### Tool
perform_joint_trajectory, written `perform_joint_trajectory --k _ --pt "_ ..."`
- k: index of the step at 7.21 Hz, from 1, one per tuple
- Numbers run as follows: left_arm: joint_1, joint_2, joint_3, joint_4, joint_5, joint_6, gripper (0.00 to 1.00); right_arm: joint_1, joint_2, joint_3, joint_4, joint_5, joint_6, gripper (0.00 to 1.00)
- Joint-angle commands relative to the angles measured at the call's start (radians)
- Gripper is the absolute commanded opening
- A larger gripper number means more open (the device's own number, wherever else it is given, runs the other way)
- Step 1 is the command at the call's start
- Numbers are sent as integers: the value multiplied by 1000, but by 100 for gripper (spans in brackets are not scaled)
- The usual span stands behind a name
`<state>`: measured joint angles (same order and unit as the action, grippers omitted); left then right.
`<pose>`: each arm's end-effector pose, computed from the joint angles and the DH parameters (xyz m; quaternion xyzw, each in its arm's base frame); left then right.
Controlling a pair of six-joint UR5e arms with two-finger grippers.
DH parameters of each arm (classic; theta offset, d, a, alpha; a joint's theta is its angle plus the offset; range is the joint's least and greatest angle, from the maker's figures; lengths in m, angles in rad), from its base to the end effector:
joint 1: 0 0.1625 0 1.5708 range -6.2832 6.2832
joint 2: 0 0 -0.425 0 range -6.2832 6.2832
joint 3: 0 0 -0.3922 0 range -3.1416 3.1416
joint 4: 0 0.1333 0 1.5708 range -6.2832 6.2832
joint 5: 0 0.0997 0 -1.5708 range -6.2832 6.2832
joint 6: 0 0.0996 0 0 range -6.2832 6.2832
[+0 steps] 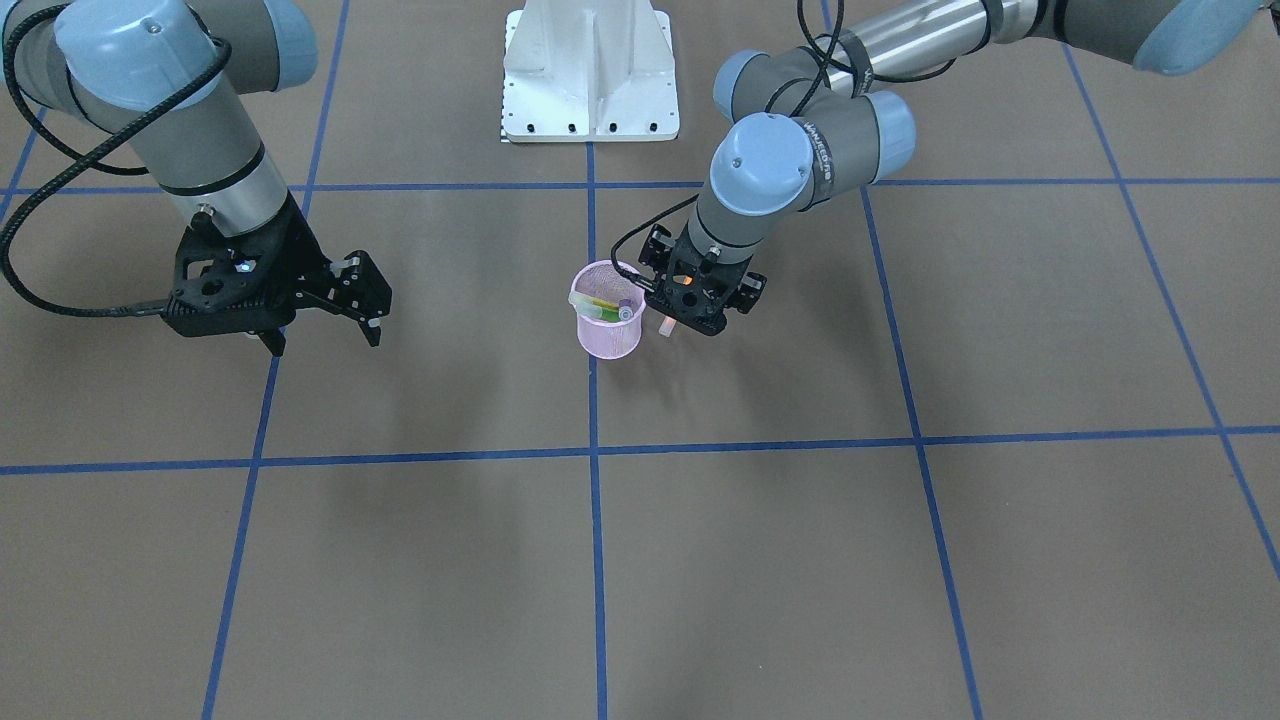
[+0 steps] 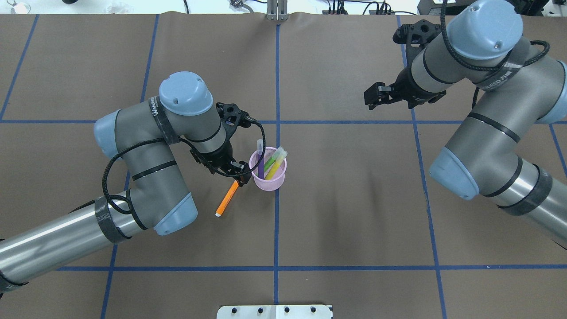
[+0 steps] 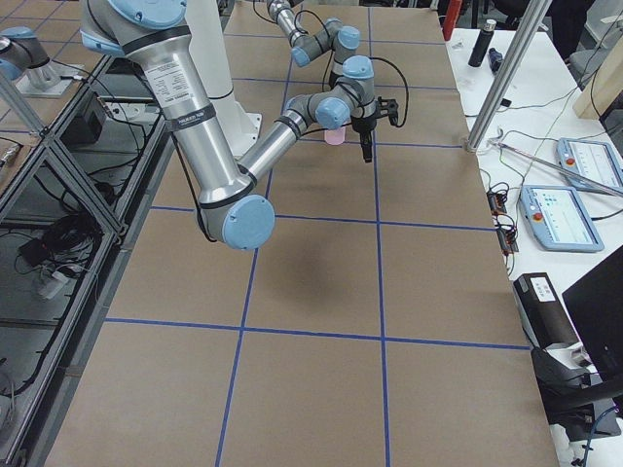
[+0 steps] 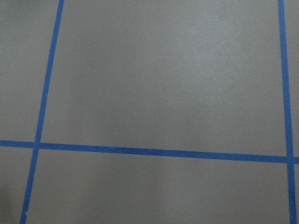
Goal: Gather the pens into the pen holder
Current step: 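Grasp the orange marker beside the cup with the left gripper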
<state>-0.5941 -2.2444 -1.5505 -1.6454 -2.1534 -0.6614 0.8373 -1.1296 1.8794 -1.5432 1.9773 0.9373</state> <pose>0.5414 -0.4604 0.2520 0.0368 0.4324 0.2415 0.8680 -0.3344 -0.5114 0.2748 0.1105 -0.4006 0.0161 0.9094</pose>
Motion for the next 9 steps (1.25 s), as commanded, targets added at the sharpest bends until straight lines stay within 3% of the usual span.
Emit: perform_joint_trajectory --k 1,9 --pt "0 -7 38 -7 17 9 88 17 -51 32 0 5 -57 99" --pt "40 -11 43 -1 20 6 87 17 -73 38 8 5 -60 99"
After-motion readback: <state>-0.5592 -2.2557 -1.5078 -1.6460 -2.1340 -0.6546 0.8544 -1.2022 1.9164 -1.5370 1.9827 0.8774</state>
